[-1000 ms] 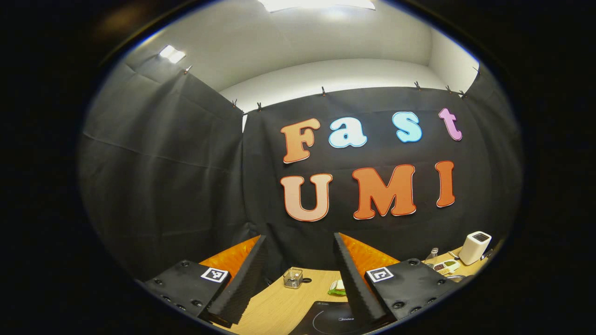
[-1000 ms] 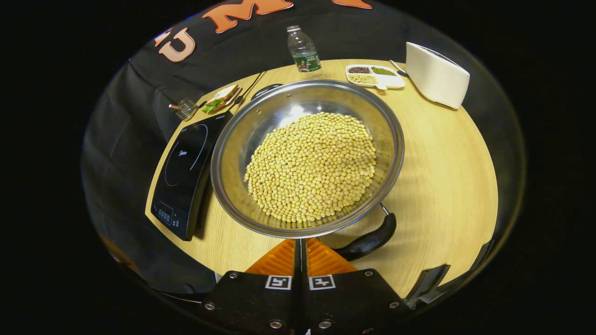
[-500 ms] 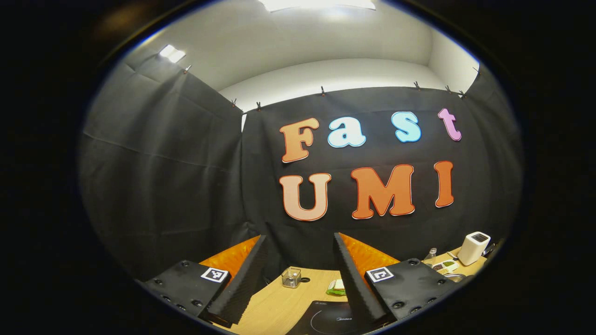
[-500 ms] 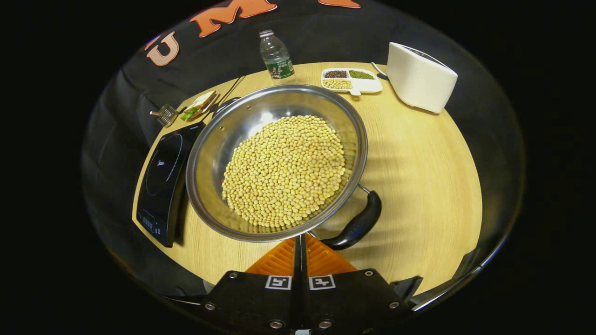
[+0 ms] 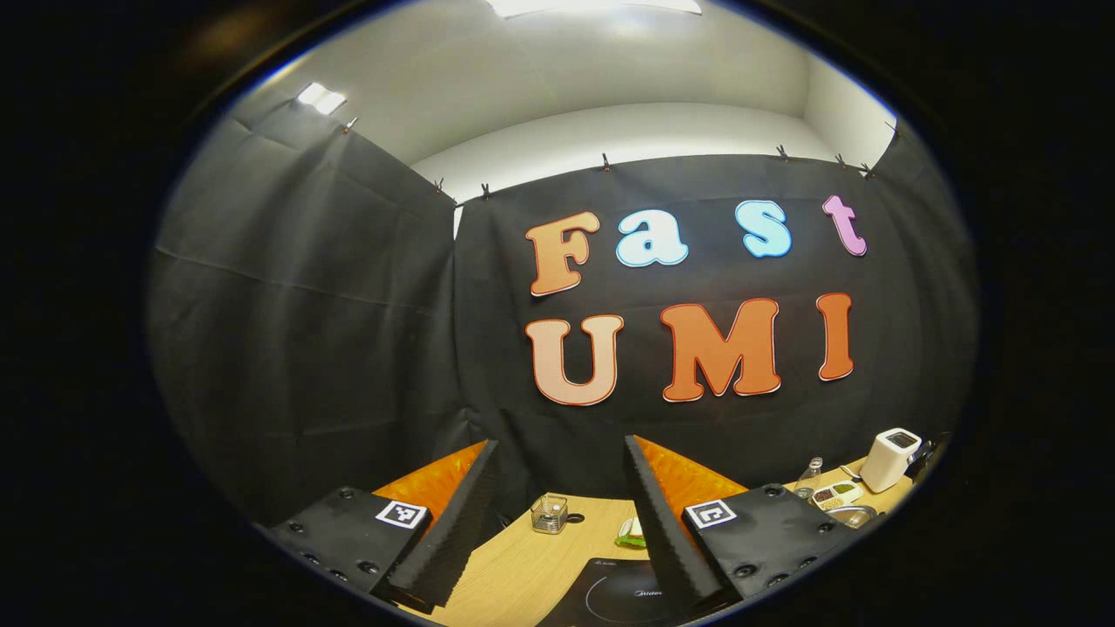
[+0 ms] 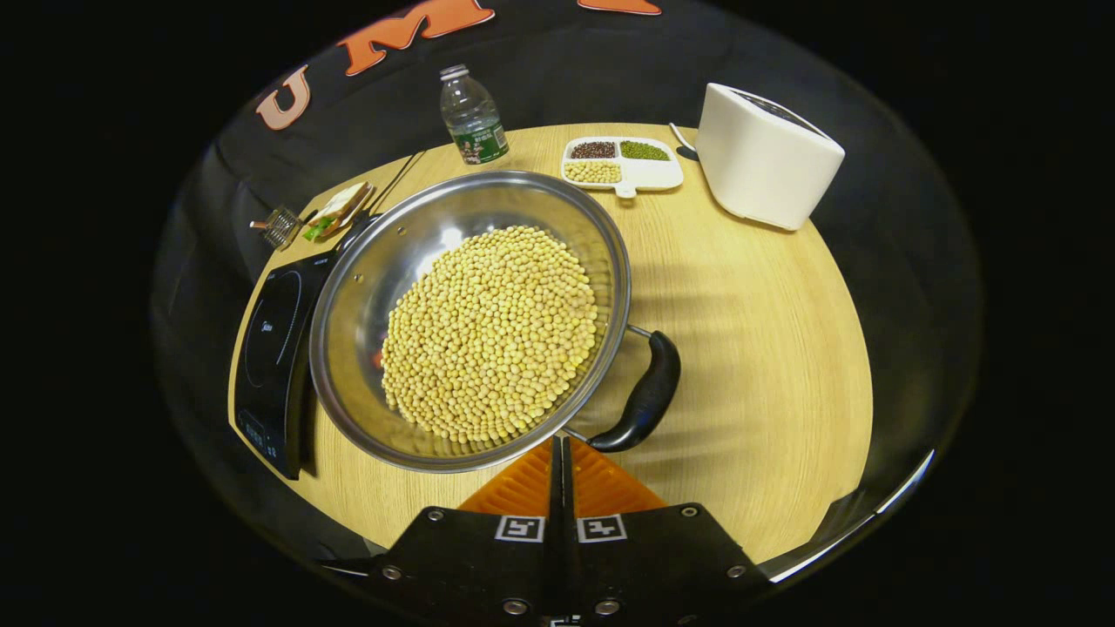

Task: First push the handle of the pot to place it horizontally, then grasp the pot with both hands and set it on the induction cooktop.

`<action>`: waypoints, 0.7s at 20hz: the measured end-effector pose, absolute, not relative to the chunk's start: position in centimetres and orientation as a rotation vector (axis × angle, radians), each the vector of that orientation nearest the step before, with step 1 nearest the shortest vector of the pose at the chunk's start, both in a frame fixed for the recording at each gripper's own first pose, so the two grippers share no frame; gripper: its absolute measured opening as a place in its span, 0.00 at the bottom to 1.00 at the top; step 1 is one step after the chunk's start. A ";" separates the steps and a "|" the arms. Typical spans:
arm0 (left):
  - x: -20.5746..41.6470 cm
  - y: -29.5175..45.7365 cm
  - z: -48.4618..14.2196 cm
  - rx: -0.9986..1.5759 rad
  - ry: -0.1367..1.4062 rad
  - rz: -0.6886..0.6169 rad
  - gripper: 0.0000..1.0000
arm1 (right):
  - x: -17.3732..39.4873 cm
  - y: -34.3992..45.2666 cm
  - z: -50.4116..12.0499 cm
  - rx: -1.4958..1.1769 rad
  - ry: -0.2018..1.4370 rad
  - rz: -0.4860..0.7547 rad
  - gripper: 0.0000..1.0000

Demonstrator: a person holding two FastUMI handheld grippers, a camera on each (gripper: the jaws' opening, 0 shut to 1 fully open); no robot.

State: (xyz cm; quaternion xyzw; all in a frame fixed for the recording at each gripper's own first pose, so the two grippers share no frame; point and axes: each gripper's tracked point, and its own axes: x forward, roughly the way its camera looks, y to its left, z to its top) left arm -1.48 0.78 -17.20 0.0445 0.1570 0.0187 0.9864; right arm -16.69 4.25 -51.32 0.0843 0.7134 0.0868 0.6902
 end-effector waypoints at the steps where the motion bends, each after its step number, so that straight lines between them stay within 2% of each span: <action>1: -1.5 0.7 -17.3 0.090 0.321 0.035 0.93 | -16.2 3.9 -51.5 0.183 1.589 0.184 0.00; 14: -1.8 -1.5 -20.6 0.107 0.392 -0.001 0.91 | -10.8 1.6 -54.4 0.199 1.546 0.077 0.00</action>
